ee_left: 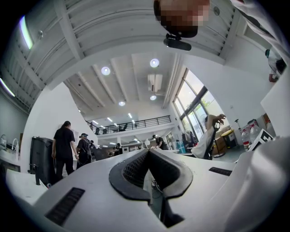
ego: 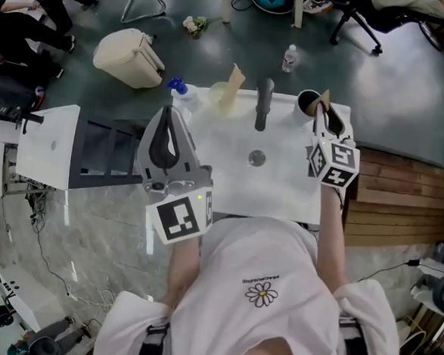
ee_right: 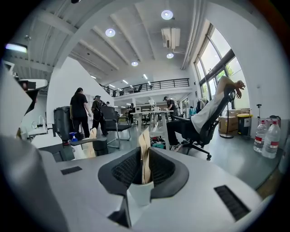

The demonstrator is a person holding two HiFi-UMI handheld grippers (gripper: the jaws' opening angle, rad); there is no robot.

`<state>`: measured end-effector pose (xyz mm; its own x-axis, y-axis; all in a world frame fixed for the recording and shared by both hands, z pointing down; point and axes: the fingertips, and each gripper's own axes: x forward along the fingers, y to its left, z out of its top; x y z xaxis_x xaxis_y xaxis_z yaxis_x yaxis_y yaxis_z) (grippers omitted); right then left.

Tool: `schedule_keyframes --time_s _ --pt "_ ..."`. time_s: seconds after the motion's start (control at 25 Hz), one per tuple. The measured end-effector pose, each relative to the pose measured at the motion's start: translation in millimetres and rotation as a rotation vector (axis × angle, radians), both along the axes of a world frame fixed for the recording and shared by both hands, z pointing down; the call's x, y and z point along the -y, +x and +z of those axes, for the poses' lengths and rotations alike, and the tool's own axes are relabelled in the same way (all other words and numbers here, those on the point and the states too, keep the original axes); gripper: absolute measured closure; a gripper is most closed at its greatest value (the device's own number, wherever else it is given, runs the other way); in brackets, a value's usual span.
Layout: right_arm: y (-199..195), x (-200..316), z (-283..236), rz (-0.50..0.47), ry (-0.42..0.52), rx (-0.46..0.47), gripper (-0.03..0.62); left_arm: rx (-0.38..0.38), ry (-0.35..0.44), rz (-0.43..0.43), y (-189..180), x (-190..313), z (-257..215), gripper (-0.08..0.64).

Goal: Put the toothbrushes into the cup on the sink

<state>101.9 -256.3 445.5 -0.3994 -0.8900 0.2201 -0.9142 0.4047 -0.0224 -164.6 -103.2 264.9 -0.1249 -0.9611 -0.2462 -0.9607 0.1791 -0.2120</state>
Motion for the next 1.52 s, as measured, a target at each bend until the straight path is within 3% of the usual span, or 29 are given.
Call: schedule_keyframes --time_s 0.24,0.6,0.76,0.92,1.24,1.52 --pt "3 0 -15 0.006 0.044 -0.024 0.523 -0.005 0.004 0.005 1 -2 -3 0.543" --pt "8 -12 -77 0.051 0.301 -0.167 0.52 -0.009 0.014 0.015 3 -4 -4 0.543" --pt "-1 -33 -114 0.024 0.4 -0.163 0.52 -0.007 0.033 0.023 3 -5 -7 0.543" --pt "-19 -60 -149 -0.041 0.489 -0.077 0.52 -0.01 0.043 0.05 9 -2 -8 0.543" --pt "-38 -101 -155 -0.071 0.49 0.016 0.54 -0.078 0.048 0.175 49 9 -1 0.543" --pt "-42 -114 -135 -0.064 0.435 -0.011 0.58 -0.115 0.008 0.263 77 16 19 0.543"
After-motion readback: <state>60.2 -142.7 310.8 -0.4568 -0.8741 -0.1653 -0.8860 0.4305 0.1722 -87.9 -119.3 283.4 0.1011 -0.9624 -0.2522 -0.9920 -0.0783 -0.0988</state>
